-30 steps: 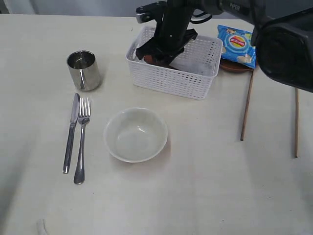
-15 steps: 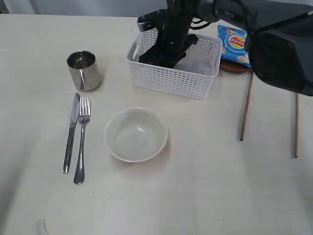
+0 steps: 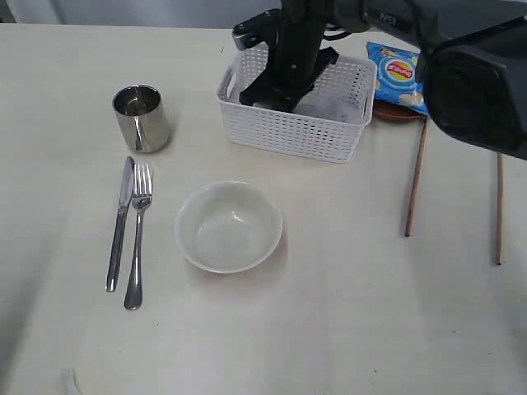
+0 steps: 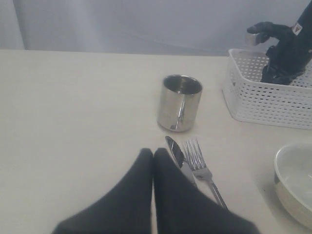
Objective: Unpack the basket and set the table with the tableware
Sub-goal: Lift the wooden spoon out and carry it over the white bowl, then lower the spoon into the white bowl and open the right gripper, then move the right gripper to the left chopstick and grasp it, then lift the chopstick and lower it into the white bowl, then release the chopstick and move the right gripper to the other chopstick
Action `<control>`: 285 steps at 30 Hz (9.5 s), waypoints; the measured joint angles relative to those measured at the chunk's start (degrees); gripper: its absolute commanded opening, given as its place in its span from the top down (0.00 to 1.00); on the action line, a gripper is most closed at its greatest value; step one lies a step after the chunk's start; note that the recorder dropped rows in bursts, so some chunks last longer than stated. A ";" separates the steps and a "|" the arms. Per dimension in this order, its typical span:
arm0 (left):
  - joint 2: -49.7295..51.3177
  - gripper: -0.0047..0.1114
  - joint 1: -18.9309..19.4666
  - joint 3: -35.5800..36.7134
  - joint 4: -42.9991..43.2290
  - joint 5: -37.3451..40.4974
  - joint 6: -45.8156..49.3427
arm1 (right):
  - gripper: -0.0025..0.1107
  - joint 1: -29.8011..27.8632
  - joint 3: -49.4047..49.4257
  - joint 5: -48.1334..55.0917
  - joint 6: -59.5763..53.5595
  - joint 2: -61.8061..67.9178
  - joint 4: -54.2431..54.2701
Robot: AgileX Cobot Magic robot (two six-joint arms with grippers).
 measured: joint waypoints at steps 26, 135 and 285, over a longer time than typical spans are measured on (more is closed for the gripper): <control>0.00 0.96 0.00 0.00 0.00 0.00 0.00 | 0.98 0.86 7.84 9.33 -3.62 -27.33 10.33; 0.00 0.96 0.00 0.00 0.00 0.00 0.00 | 0.87 -20.16 33.90 6.05 14.69 -21.76 1.05; 0.00 0.96 0.00 0.00 0.00 0.00 0.00 | 0.64 -37.30 55.67 -17.68 23.21 -31.10 0.62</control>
